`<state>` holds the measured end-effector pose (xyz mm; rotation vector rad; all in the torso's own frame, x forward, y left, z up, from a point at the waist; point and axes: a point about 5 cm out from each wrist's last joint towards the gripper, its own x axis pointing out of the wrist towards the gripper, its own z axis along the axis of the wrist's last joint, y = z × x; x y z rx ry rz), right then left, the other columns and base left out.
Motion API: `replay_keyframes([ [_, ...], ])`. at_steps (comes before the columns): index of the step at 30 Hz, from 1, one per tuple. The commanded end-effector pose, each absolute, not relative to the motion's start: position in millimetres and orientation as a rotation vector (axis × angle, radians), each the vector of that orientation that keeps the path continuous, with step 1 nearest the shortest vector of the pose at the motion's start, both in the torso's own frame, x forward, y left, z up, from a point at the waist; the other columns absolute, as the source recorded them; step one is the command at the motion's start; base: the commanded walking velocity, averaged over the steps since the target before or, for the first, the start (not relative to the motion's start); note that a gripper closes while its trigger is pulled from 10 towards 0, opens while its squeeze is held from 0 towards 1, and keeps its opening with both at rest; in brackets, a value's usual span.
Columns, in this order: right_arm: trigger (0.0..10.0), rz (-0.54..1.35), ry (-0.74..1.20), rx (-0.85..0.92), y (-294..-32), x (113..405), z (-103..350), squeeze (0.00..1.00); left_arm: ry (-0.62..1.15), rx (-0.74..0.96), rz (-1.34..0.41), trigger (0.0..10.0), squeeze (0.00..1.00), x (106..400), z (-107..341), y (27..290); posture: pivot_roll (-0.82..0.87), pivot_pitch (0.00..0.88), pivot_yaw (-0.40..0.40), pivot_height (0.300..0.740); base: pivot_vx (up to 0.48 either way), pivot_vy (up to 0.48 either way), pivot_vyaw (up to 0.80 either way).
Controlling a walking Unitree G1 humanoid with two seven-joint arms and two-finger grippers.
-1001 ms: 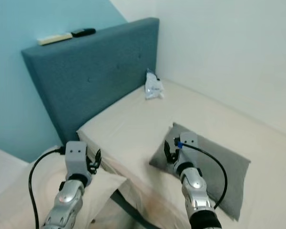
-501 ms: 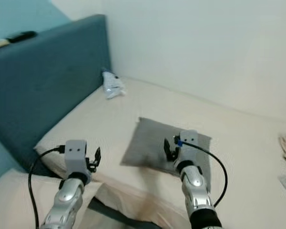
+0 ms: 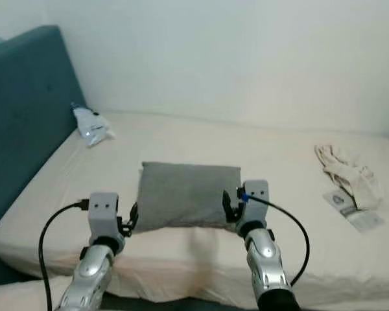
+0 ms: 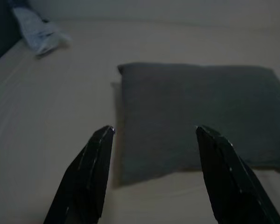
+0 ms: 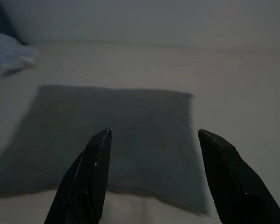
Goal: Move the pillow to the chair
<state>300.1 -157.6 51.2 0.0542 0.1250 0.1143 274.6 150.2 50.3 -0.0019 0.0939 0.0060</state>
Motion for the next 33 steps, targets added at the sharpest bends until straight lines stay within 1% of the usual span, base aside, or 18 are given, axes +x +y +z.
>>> replay_keyframes([
  [1, 10.0, 0.109, 0.114, 0.051, -158.7, 302.0, 54.1, 0.0, 0.104, 0.0, -0.002, 10.0, 0.0, 273.0, 47.4, 148.1, 0.0, 0.007, -0.012, 0.74, 0.0, 0.0, 0.0],
  [4, 10.0, 0.116, 0.135, 0.004, -158.7, 302.0, 51.4, 0.0, 0.107, -0.007, 0.004, 10.0, 0.0, 274.1, 46.8, 147.1, 0.0, 0.005, -0.015, 0.74, 0.0, 0.0, 0.0],
  [11, 10.0, 0.113, 0.128, 0.0, -159.6, 303.0, 53.3, 0.0, 0.103, 0.002, -0.002, 10.0, 0.0, 274.9, 47.2, 146.0, -0.01, 0.003, -0.015, 0.74, 0.0, 0.0, 0.0],
  [19, 10.0, 0.117, 0.132, -0.015, -160.3, 301.6, 51.8, 0.0, 0.108, 0.012, -0.015, 10.0, 0.0, 274.1, 45.0, 142.7, -0.01, 0.0, -0.02, 0.74, 0.0, -0.472, 0.0],
  [23, 10.0, 0.123, 0.138, -0.022, -160.9, 300.2, 50.4, 0.0, 0.128, -0.021, -0.016, 10.0, 0.0, 272.9, 42.5, 141.5, -0.01, 0.0, -0.023, 0.74, 0.0, 0.0, 0.0],
  [26, 10.0, 0.129, 0.146, -0.028, -161.4, 299.4, 49.1, 0.0, 0.133, 0.008, -0.04, 10.0, 0.0, 272.2, 41.8, 140.2, -0.01, 0.0, -0.023, 0.74, 0.0, 0.0, 0.0],
  [32, 10.0, 0.133, 0.147, -0.029, -160.8, 298.8, 48.6, 0.0, 0.138, 0.0, -0.035, 10.0, 0.0, 271.9, 40.8, 140.9, -0.01, 0.0, -0.023, 0.74, 0.0, 0.0, 0.0],
  [33, 10.0, 0.134, 0.147, -0.028, -160.4, 298.7, 48.4, 0.0, 0.137, 0.004, -0.041, 10.0, 0.0, 272.1, 41.0, 140.9, -0.01, 0.0, -0.023, 0.74, 0.0, 0.48, 0.0],
])
